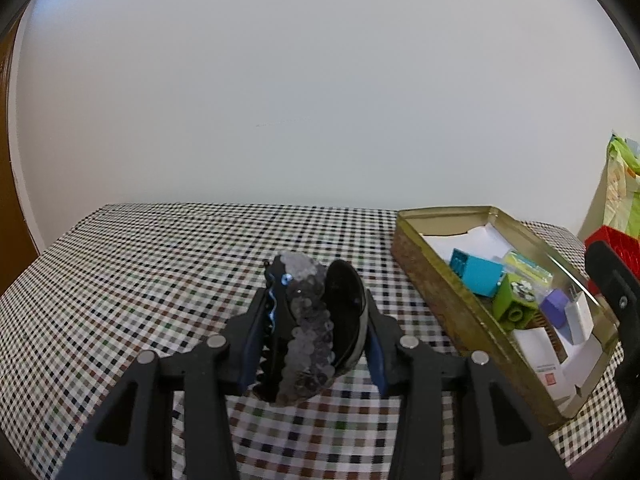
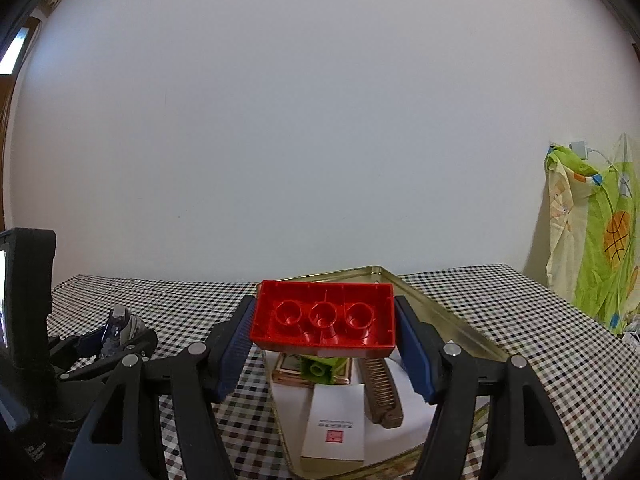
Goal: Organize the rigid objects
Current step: 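Carry the grey toy and red brick over the gold tray with both grippers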
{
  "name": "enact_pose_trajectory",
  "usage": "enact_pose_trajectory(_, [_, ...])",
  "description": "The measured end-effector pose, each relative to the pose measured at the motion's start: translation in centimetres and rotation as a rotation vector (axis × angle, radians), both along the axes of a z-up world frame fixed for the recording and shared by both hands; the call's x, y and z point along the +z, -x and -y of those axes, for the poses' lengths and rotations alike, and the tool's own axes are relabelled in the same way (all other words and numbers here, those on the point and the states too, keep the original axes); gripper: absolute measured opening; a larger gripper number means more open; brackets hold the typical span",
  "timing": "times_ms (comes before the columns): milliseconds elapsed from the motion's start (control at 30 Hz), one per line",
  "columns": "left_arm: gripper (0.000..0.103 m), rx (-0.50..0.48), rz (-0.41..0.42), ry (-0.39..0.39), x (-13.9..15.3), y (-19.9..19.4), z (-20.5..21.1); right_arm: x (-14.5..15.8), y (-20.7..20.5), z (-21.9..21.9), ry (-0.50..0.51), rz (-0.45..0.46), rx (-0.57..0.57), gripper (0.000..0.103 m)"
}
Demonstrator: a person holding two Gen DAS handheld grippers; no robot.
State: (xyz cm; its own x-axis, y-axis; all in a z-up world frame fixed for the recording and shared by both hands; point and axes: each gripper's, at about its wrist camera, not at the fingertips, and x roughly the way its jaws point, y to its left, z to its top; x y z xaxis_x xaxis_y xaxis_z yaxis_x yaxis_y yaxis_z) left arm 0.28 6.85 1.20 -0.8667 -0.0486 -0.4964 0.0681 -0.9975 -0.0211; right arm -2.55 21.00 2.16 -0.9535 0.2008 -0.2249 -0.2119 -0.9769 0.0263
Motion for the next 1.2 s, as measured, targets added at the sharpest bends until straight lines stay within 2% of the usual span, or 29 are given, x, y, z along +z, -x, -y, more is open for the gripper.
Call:
enact_pose_trajectory(200, [0.042, -0.021, -0.011, 0.008, 0.3, -0.1, -1.4, 0.2, -2.3, -0.3, -0.004, -0.011, -0.028, 0.069])
enact_pose_trajectory(667, [0.042, -0.113, -0.075, 0.04, 2.3, -0.1, -5.7, 0.8, -3.3, -4.2, -0.001, -0.018, -0.106, 0.069])
enact_pose_trajectory(967, [0.042, -0.157, -0.089, 0.042, 3.1, 0.4, -7.9, 1.1, -3.1, -6.4, -0.016, -0.023, -0.138, 0.069])
enact_pose_trajectory(1200, [0.042, -0.201, -0.066, 0.008, 3.2, 1.5, -10.2, 1.3, -2.0, -8.7, -0.02, -0.016, -0.163, 0.069])
